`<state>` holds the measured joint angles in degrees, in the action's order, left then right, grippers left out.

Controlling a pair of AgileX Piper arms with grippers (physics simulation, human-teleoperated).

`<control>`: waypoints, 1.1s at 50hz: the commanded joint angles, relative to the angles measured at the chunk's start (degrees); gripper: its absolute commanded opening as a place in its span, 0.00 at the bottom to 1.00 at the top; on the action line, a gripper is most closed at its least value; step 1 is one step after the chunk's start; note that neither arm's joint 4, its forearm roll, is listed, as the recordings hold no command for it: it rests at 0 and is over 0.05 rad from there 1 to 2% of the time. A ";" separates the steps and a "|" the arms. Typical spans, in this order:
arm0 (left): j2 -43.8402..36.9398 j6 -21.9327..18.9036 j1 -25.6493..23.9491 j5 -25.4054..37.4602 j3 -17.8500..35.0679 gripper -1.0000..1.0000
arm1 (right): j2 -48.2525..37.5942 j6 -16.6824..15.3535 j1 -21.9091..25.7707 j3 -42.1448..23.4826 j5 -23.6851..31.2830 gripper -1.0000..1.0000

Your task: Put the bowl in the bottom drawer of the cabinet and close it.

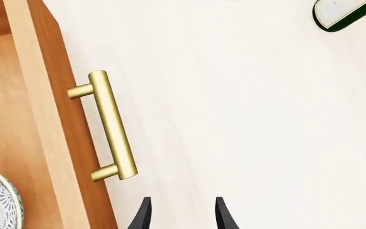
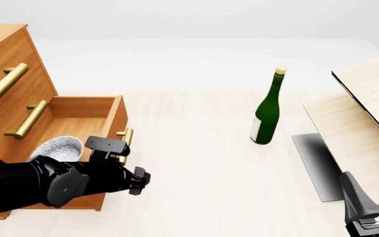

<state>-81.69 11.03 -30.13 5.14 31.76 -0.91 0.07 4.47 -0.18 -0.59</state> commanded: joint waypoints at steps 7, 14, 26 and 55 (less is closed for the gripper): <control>-1.43 0.96 1.56 0.07 -0.42 1.00 | 0.02 -0.01 -0.02 0.03 -0.04 1.00; -2.20 0.36 2.97 -0.48 -0.81 1.00 | -0.02 -0.02 -0.01 0.03 -0.05 1.00; -2.20 0.36 2.97 -0.48 -0.81 1.00 | -0.02 -0.02 -0.01 0.03 -0.05 1.00; -6.44 -10.04 17.41 -5.42 -3.77 1.00 | 0.01 -0.01 -0.02 0.03 -0.04 1.00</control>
<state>-80.38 3.50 -19.33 1.70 29.20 -0.92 0.07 4.46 -0.18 -0.60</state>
